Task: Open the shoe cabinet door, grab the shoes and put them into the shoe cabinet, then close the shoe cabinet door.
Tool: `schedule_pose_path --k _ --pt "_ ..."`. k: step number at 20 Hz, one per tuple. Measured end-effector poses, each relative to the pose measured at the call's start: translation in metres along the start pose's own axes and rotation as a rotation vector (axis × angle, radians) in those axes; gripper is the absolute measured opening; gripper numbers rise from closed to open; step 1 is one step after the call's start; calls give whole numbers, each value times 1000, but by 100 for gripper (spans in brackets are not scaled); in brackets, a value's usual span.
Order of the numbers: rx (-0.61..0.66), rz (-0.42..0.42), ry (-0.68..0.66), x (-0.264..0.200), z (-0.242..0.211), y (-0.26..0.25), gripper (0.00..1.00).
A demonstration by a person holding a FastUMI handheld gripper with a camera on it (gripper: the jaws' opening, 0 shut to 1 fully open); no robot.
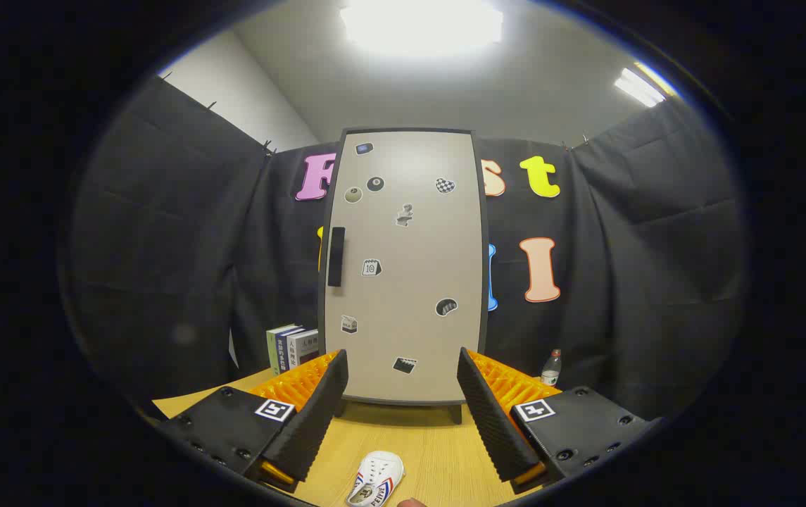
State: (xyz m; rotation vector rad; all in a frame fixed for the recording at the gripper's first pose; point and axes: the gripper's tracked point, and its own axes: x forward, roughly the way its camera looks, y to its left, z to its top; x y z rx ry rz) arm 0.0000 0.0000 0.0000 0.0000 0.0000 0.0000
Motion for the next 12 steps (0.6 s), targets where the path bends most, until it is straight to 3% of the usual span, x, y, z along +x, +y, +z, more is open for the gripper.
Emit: schedule_pose_path --k 12 --pt "18 8 6 -2 2 2 98"
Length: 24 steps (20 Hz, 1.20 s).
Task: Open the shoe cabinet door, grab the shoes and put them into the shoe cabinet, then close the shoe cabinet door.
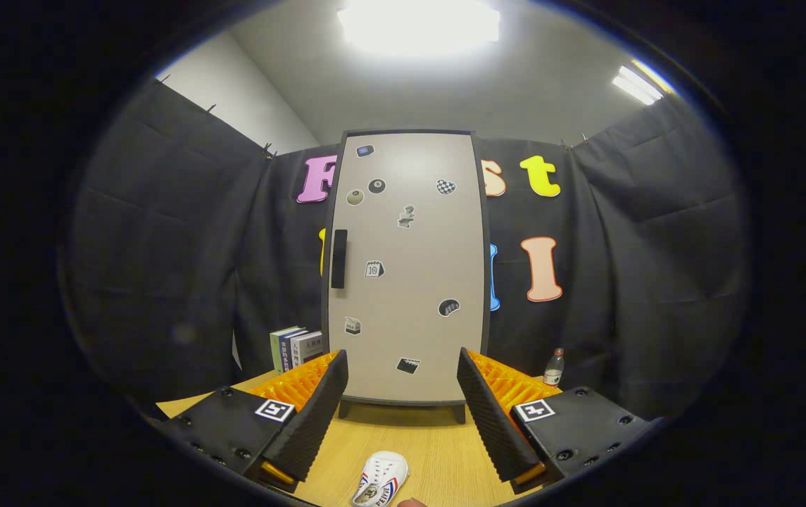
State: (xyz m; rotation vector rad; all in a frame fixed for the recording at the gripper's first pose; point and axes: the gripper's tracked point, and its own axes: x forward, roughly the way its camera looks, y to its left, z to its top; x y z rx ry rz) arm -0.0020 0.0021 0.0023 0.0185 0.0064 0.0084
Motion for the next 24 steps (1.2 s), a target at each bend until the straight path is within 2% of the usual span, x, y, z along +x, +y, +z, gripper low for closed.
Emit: schedule_pose_path --k 8,17,24 --pt "2 6 -37 35 41 15 98" --pt "39 60 -64 139 97 49 98" --pt "24 110 -59 207 106 98 97"
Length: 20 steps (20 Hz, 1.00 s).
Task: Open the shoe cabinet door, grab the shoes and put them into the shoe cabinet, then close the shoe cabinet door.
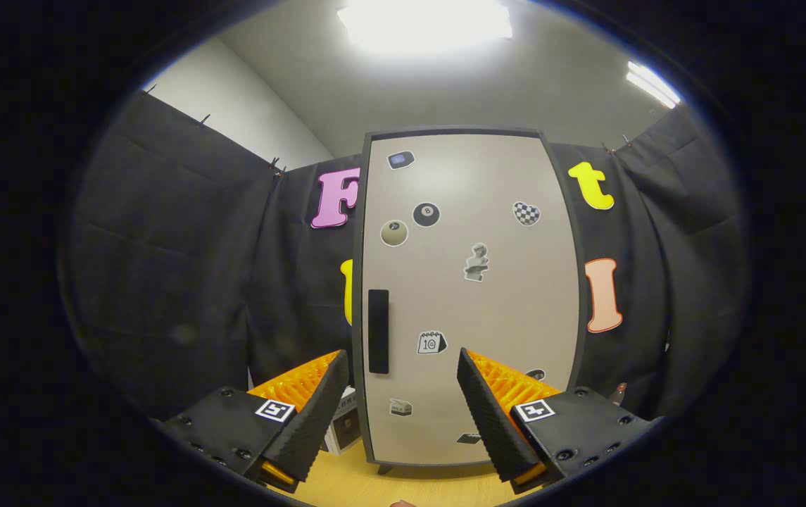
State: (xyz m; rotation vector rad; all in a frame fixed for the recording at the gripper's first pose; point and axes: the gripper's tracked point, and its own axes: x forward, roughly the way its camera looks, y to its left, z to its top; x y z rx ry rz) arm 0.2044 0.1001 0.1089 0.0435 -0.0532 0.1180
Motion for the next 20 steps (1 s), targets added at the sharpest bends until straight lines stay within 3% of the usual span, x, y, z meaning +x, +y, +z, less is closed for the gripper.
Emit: schedule_pose_path --k 16,20 --pt "11 0 116 134 -37 25 97" --pt "16 -22 166 152 -48 22 84"
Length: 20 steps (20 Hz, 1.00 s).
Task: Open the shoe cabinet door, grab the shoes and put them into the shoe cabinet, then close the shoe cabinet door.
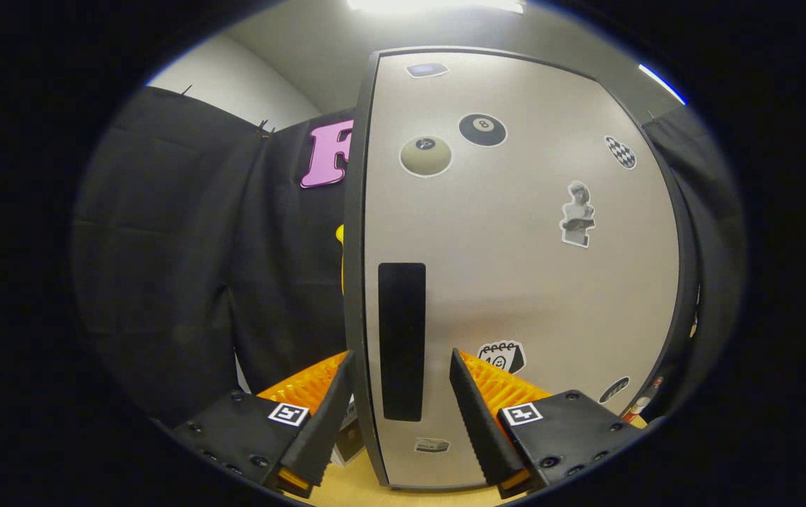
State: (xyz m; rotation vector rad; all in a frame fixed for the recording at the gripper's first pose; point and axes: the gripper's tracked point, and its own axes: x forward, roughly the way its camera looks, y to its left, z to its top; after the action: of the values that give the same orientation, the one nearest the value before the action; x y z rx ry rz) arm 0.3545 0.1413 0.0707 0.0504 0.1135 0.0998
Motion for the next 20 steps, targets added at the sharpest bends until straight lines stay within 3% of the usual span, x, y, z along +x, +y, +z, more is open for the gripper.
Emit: schedule_pose_path --k 8,12,20 --pt "34 13 110 14 -17 3 37" --pt "16 66 126 8 -17 5 16" --pt "13 173 128 -32 -13 7 16"
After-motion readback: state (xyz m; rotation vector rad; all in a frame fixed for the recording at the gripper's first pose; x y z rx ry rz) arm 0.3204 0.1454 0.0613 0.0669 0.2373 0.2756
